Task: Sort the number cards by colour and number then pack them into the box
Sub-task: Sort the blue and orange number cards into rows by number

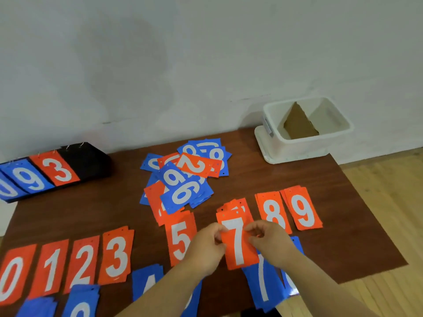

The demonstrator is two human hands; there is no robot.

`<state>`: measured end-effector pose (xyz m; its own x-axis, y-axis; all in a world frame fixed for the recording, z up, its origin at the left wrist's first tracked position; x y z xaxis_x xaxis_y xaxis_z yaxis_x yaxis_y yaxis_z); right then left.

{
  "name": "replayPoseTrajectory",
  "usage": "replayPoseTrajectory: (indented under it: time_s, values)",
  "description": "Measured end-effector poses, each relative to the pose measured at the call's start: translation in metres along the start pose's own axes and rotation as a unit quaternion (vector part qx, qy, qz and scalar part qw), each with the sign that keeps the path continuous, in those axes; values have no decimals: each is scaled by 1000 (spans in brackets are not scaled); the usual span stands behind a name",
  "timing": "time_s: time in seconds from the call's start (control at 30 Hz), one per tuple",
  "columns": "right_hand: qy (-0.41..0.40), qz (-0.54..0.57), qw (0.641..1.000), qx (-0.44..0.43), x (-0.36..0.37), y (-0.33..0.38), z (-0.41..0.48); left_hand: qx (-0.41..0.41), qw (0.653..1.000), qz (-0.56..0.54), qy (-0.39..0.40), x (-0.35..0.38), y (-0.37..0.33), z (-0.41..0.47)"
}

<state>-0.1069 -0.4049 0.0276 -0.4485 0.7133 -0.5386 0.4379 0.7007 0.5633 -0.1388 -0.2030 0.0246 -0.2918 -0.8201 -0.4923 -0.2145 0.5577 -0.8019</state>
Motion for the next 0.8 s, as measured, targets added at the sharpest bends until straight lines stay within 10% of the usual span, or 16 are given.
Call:
replayPoseTrajectory:
  time_s: [0.8]
  values:
    - [14,-294,955,-40,-2,3,112,-65,966,250,-8,52,13,67]
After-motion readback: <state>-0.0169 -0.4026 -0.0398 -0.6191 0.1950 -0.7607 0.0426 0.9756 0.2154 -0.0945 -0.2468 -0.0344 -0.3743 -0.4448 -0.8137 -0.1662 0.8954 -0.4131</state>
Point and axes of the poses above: each hand's wrist, its own z-axis towards the middle knuckle, its own x-axis out of the palm, y = z × x, the point moved 2 cm from there along z, towards the middle knuckle, and after that the axes turned 12 degrees about x, right-handed, at the moved point
